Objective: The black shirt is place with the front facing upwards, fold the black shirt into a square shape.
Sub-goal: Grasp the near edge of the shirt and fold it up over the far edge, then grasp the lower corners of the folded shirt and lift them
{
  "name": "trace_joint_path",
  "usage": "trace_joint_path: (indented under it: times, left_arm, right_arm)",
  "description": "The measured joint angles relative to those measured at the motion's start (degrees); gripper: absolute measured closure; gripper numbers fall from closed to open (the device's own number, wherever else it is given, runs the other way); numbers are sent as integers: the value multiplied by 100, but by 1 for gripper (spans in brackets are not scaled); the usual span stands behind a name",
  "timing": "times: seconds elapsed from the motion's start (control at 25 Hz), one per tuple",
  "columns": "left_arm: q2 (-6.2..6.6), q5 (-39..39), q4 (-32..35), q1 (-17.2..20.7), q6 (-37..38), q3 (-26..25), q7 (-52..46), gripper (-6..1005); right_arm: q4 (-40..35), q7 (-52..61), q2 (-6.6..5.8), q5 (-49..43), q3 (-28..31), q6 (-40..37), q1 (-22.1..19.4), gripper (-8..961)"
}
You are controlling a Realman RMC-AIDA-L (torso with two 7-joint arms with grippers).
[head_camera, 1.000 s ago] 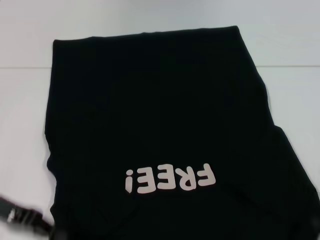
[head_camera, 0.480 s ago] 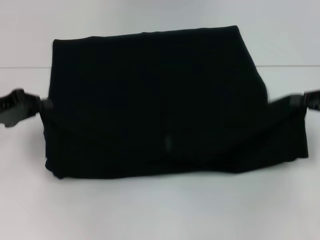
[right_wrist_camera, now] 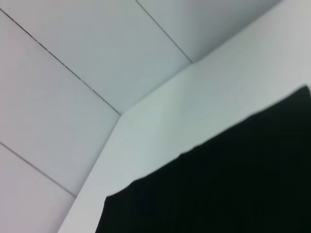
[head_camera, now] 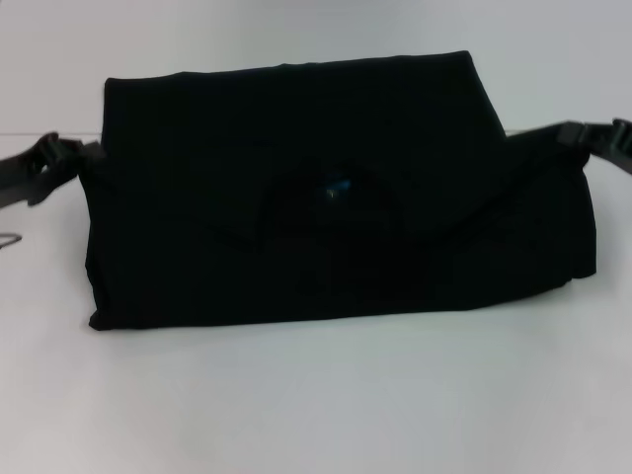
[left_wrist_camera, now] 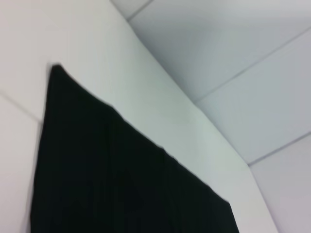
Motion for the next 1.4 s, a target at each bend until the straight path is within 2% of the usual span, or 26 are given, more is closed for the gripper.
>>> trace_joint_path:
  times: [0.2, 0.36, 0.52, 0.64, 0.76, 0.84, 1.04, 1.16, 1.28, 1.32, 1.36, 1.4]
  left_arm:
    - [-71, -101, -31, -212, -540, 17, 246, 975]
    - [-210, -104, -67, -355, -936, 30, 517, 975]
    - [-445, -114, -70, -469, -1602, 39, 778, 975]
    - [-666, -135, -71, -565, -2241, 55, 842, 975]
    - [-812, -215, -71, -620, -2611, 87, 1105, 976]
    - [-858, -303, -78, -624, -2678, 91, 1280, 907]
    - [-835, -371, -137, -559, -2702, 91, 1348, 752]
    - [-742, -361, -141, -442, -2552, 93, 1190, 667]
    - [-489, -310, -171, -217, -1822, 308, 757, 595]
    - [-322, -308, -214, -124, -1465, 552, 524, 570]
    - [-322, -308, -214, -124, -1465, 552, 524, 546]
    - [-185, -300, -261, -61, -1238, 785, 350, 522]
  right_arm:
    - [42, -230, 48, 77, -1, 554, 156, 898]
    - [309, -445, 113, 85, -85, 1249, 321, 899]
    - [521, -791, 298, 86, -164, 2205, 487, 885]
    - [617, -1359, 496, 97, -193, 2779, 626, 871]
    - [663, -1934, 621, 98, -213, 2964, 692, 857]
    - [680, -2134, 652, 99, -218, 2979, 693, 848]
    - [669, -2122, 604, 98, -213, 2712, 552, 651]
    - [515, -2131, 543, 153, -179, 2138, 361, 533]
    - [344, -2391, 444, 277, -204, 1174, 102, 415]
    - [308, -2597, 408, 276, -235, 726, 12, 386]
    - [295, -2847, 371, 263, -283, 360, -67, 357]
    - [287, -3160, 333, 245, -355, -72, -165, 328]
